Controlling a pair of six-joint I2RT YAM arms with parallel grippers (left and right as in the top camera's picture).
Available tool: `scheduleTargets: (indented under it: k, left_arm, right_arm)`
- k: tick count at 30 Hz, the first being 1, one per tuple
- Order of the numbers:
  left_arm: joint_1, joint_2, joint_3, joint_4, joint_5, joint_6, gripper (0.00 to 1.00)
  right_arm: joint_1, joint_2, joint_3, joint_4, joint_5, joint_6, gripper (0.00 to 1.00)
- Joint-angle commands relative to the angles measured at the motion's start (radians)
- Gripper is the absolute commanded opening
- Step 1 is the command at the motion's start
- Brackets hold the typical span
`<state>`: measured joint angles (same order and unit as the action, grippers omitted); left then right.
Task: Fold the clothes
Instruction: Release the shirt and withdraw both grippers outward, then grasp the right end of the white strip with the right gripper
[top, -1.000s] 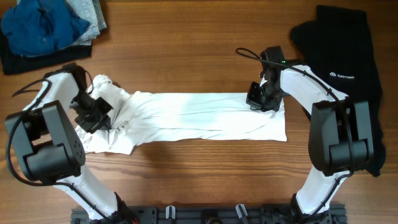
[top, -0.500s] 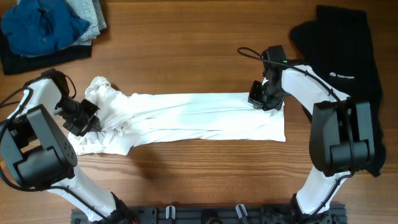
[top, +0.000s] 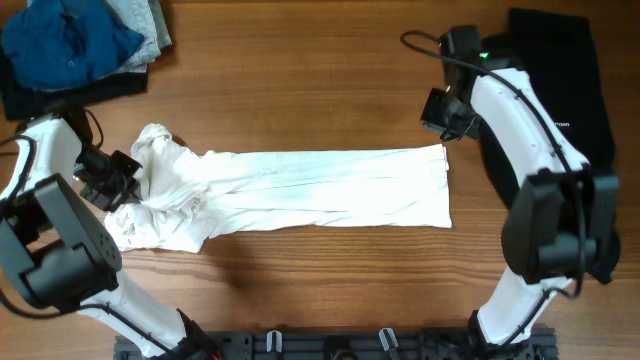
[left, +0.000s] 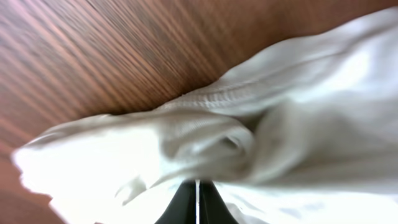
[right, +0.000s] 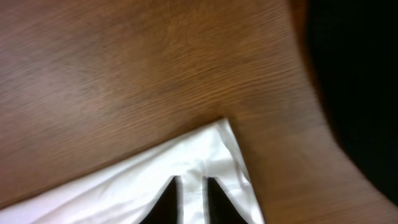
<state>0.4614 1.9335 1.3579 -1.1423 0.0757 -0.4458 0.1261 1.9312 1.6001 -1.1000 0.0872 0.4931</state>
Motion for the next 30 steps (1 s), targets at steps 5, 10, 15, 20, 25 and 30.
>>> scheduleTargets:
  k: [5,10,15,20,25,30]
  left_arm:
    - [0.006,-0.238,0.050,-0.028,-0.019,0.012,0.62]
    - [0.005,-0.309,0.050,-0.029,0.024,0.013,1.00]
    - [0.005,-0.312,0.050,-0.029,0.059,0.013,1.00]
    - [0.005,-0.312,0.050,-0.029,0.059,0.012,1.00]
    - [0.005,-0.312,0.050,-0.029,0.059,0.012,1.00]
    - [0.005,-0.312,0.050,-0.021,0.059,0.012,1.00]
  right_arm:
    - [-0.044,-0.203,0.027,-0.166,0.046,-0.030,0.72]
    - [-0.124,-0.217,-0.038,-0.172,-0.125,-0.172,0.82]
    - [-0.248,-0.217,-0.217,-0.068,-0.382,-0.344,0.82]
    - [-0.334,-0.216,-0.366,0.076,-0.622,-0.440,0.82]
    - [-0.342,-0.213,-0.461,0.212,-0.634,-0.412,0.85]
    - [-0.340,-0.185,-0.544,0.315,-0.635,-0.370,0.87]
